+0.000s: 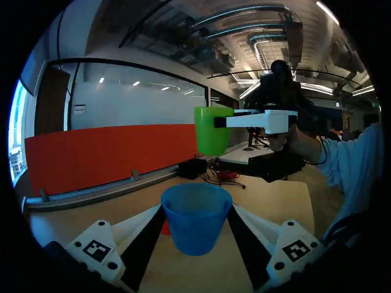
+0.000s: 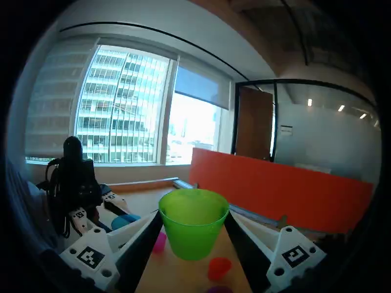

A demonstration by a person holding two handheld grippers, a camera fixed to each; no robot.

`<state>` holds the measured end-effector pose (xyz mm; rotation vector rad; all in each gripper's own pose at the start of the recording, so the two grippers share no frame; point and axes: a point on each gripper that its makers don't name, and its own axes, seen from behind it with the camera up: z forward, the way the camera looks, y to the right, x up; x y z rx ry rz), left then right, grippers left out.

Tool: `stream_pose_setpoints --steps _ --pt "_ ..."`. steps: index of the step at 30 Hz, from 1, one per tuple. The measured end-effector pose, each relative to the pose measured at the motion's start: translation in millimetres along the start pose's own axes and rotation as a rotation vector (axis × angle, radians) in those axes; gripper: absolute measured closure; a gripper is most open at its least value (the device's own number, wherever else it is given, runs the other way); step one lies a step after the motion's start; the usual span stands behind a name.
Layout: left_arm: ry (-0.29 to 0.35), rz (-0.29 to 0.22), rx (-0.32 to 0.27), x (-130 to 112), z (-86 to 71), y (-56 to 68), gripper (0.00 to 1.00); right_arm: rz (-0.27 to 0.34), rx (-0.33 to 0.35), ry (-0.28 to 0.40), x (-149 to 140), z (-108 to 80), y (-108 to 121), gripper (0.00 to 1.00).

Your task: Pour water

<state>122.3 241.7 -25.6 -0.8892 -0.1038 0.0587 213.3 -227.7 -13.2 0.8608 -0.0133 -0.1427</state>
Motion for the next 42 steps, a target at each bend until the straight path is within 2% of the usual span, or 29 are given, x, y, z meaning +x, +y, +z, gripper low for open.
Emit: stream_pose_setpoints --steps 12,26,42 --pt "-0.046 0.008 0.037 -13.7 -11.0 -13.8 0.14 0.047 0.004 -0.019 -27.8 -22.1 8.9 0.1" --pt "-0.081 0.009 0.03 -25.7 -11.5 -13.0 0.14 0.097 0.047 -0.037 -49.5 -31.6 0.6 0.09" --pt "-0.159 0.003 0.011 -58.5 -10.6 -10.0 0.14 0.114 0.113 -0.118 -100.4 -36.8 -17.8 0.09"
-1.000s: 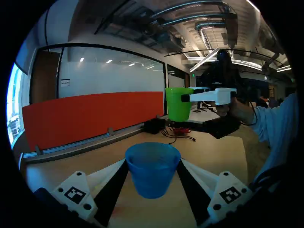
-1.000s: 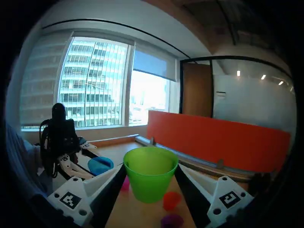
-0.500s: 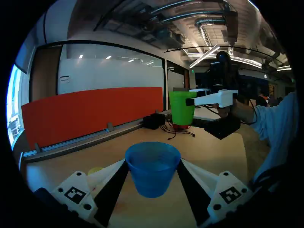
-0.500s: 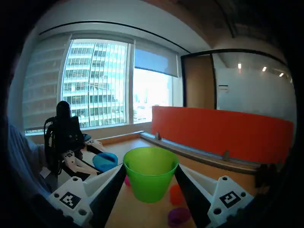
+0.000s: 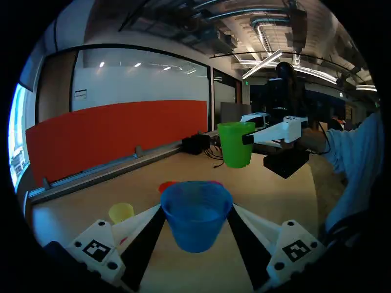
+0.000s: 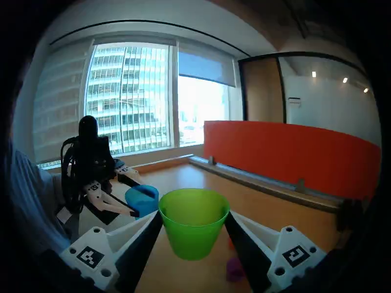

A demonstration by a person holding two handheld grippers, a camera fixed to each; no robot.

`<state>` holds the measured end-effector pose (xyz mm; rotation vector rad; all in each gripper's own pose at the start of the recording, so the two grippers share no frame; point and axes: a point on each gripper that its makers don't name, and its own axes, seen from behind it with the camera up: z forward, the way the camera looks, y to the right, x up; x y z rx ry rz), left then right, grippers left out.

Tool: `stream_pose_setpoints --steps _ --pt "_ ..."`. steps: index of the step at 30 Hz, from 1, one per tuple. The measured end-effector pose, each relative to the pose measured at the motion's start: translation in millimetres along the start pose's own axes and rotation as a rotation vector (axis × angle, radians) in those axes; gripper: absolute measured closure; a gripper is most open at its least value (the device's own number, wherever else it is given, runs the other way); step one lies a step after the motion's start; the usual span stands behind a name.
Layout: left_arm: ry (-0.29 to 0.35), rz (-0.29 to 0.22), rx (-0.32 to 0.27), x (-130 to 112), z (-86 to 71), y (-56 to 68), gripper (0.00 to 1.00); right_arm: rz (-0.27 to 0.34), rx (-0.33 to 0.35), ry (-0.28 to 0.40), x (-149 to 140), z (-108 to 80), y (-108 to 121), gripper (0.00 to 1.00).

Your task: Pour water

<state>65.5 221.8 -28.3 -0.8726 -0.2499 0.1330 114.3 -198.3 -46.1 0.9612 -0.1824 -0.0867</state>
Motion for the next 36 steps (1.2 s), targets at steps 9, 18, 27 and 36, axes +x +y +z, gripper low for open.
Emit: stream_pose_setpoints --steps 9,18,27,36 --pt "-0.067 0.004 -0.016 -26.2 3.1 4.0 0.14 -0.013 0.015 -0.067 -37.9 5.8 -5.2 0.09" --pt "-0.116 -0.005 -0.028 -46.6 5.3 5.0 0.14 -0.038 0.03 -0.131 -71.2 10.5 -9.2 0.09" --pt "-0.177 0.0 -0.038 -71.5 8.1 5.9 0.14 -0.052 0.043 -0.182 -95.9 14.6 -10.5 0.09" --pt "-0.245 0.011 -0.049 -96.8 12.2 5.7 0.14 -0.062 0.051 -0.237 -119.6 21.0 -7.7 0.09"
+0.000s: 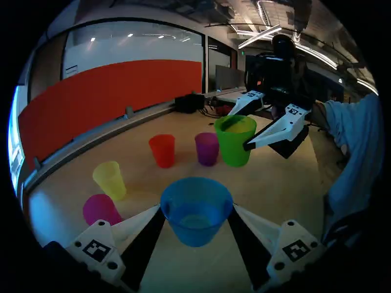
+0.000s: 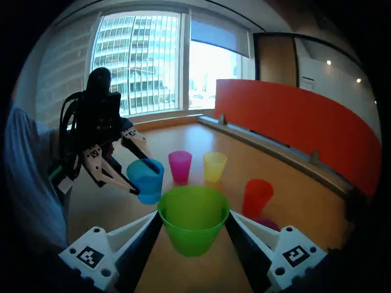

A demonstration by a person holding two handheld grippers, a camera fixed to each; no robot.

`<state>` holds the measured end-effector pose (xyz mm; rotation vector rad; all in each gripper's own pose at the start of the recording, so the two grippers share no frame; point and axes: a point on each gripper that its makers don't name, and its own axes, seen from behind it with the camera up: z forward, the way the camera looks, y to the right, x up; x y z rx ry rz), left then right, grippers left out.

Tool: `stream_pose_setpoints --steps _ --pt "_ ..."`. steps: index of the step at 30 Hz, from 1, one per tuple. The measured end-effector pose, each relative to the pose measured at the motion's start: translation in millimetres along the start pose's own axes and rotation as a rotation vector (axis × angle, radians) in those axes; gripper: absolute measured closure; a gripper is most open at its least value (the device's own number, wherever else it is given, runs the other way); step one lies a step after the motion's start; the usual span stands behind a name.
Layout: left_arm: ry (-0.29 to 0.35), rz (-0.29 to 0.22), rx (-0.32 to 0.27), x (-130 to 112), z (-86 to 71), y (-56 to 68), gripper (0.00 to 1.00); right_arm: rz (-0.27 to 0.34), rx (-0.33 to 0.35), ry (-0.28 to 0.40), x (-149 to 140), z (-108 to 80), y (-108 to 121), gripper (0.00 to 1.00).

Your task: Pour water

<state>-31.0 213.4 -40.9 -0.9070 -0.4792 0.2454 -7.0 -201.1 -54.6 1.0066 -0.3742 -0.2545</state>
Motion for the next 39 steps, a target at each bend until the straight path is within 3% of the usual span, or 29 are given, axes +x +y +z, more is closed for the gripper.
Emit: stream_pose_setpoints --steps 17,39 --pt "-0.109 0.025 -0.01 -34.3 16.8 -4.8 0.14 -0.011 0.018 -0.093 -39.0 21.8 2.4 0.09" --pt "-0.121 0.006 -0.011 -49.5 29.1 -6.9 0.14 -0.019 0.016 -0.116 -49.8 28.5 3.4 0.09"
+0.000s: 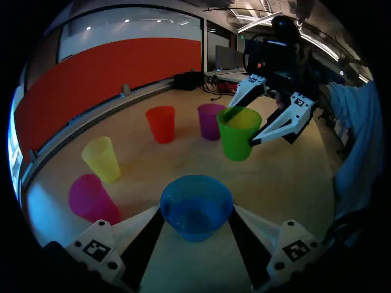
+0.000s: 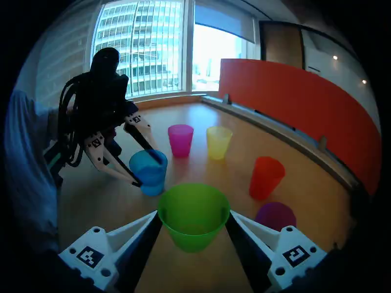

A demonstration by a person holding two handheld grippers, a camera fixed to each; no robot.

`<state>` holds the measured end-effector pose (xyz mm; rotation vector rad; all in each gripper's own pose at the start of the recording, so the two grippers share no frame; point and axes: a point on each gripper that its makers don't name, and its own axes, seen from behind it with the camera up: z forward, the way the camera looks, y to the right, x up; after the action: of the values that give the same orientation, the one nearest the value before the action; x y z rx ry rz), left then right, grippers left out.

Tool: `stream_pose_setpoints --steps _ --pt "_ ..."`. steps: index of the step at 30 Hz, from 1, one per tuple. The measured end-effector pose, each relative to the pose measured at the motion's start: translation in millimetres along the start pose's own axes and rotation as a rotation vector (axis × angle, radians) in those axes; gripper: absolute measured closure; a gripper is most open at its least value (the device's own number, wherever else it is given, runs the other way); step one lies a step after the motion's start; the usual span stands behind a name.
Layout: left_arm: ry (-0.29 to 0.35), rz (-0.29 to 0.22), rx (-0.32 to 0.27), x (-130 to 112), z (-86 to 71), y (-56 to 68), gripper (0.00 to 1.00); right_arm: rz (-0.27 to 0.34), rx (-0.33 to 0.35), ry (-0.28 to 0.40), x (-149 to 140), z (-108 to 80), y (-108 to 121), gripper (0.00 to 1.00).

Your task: Pour water

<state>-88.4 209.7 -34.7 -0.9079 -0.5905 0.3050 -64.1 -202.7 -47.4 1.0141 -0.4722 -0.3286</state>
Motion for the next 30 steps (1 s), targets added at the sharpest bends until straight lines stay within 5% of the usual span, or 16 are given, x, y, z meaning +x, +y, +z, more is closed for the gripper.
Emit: stream_pose_setpoints --steps 19,23,30 --pt "0.0 -0.021 0.002 -7.7 -1.5 -3.4 0.13 -0.006 0.003 -0.019 -7.0 11.4 -4.9 0.09" --pt "-0.006 -0.019 0.005 -8.5 -2.5 -3.7 0.03 -0.006 0.005 -0.021 -8.4 13.9 -6.1 0.09" --pt "-0.016 -0.028 0.003 -14.4 -5.4 -2.6 0.01 -0.007 0.003 -0.023 -10.8 18.1 -6.7 0.09"
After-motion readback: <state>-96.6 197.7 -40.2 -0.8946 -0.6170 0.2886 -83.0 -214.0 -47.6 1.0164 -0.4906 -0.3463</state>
